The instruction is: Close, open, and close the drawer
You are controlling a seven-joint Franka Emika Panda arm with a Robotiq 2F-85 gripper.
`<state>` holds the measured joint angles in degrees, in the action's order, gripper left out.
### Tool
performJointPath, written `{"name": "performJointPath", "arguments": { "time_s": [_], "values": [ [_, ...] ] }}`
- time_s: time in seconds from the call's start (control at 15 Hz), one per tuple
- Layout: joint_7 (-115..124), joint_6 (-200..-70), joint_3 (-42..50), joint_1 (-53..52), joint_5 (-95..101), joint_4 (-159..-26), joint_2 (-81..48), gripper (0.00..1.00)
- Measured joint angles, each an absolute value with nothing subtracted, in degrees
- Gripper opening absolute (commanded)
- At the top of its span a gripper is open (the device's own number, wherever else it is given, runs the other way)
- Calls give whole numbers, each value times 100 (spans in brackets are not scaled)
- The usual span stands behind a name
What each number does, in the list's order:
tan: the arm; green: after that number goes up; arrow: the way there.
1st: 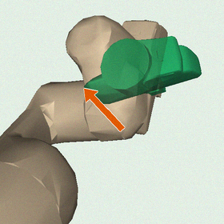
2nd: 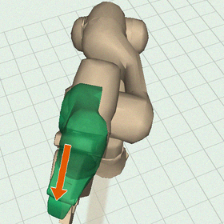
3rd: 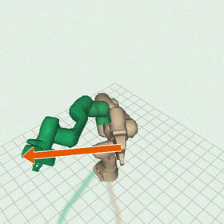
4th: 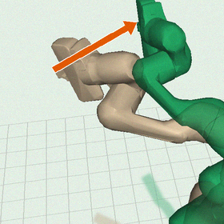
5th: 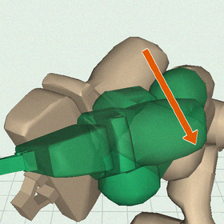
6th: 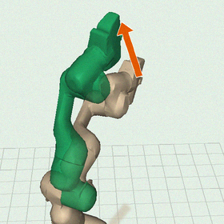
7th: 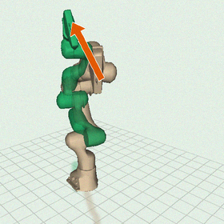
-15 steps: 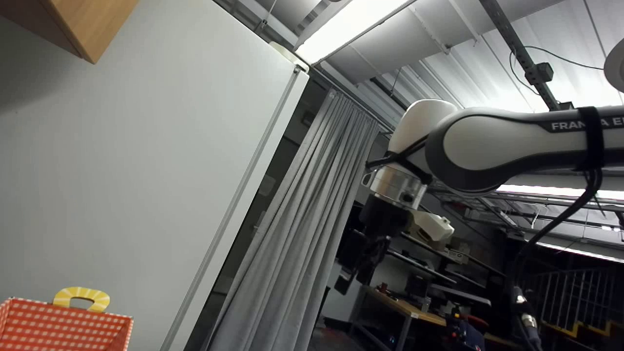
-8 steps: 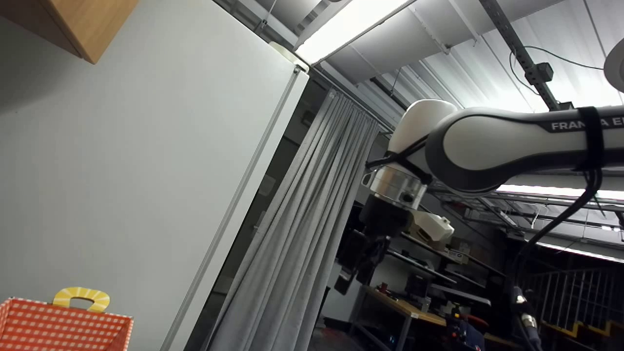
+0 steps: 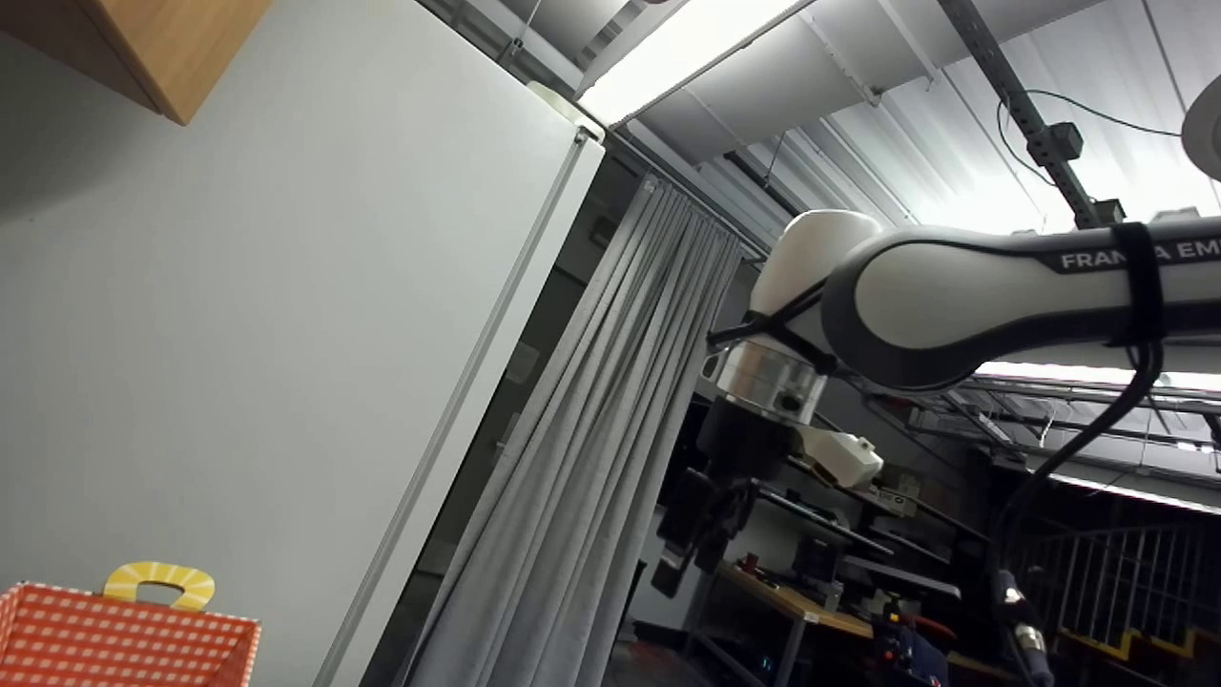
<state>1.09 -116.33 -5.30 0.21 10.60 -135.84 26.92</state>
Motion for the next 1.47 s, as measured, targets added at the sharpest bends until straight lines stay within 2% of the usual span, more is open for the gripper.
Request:
{"name": "performJointPath", "arguments": {
  "time_s": [0.53, 1.2, 1.27, 1.47],
  "values": [
    [325, -11805, -309, 204, 1180, -14032, 2107, 100],
    [1680, -13242, 123, 899, 2439, -14455, 737, 100],
    [1858, -13370, 175, 942, 2595, -14448, 571, 79],
    [2344, -13640, 366, 986, 2980, -14346, 68, 58]
  ]
}}
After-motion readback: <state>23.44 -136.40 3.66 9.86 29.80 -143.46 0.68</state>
